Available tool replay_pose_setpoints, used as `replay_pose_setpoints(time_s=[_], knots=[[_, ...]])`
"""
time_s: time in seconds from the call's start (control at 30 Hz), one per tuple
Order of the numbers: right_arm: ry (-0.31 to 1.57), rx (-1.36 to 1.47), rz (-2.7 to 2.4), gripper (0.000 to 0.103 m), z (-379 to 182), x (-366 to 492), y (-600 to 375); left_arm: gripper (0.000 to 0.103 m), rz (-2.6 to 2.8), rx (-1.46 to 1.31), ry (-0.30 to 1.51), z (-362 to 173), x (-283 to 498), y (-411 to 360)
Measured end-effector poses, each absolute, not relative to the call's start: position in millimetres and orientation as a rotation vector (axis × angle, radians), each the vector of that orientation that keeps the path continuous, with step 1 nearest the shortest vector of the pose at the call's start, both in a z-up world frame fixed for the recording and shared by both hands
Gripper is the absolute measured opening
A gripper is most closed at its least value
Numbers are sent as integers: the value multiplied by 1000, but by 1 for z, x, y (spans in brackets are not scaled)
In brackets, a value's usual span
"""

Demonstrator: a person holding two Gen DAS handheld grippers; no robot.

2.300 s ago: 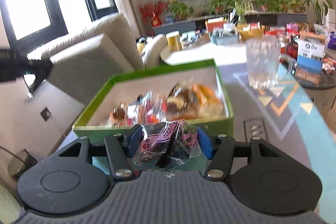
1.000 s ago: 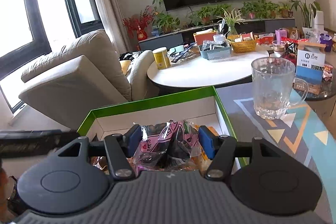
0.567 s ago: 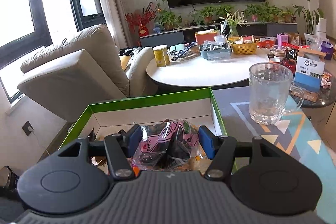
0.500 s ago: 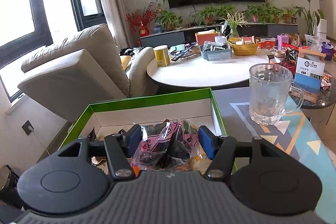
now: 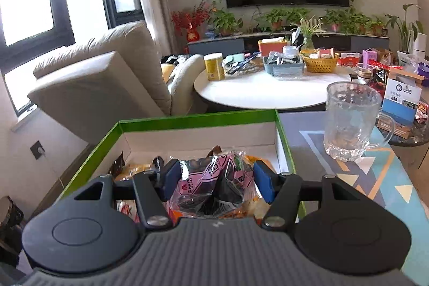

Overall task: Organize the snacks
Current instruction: 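Grasp the red candy packet with the left tool, then carry the red packet into the box and open the left tool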

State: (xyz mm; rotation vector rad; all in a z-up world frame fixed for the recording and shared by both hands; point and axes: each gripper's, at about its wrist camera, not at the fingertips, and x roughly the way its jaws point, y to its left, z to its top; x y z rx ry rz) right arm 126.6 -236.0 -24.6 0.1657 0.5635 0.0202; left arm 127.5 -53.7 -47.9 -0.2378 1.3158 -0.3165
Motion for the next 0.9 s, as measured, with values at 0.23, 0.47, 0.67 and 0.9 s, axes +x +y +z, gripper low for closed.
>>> replay_pose_setpoints(time_s=[0.23, 0.47, 0.67, 0.9], knots=[[542, 126, -16, 48, -32, 128, -235, 23, -345, 34, 1118, -49, 116, -82], [475, 134, -47, 48, -14, 105, -250, 22, -452, -8, 1057, -50, 93, -63], [498, 136, -95, 48, -14, 89, -257, 22, -491, 18, 970, -37, 72, -50], [556, 97, -149, 48, -22, 71, -254, 22, -528, 19, 849, -12, 65, -40]])
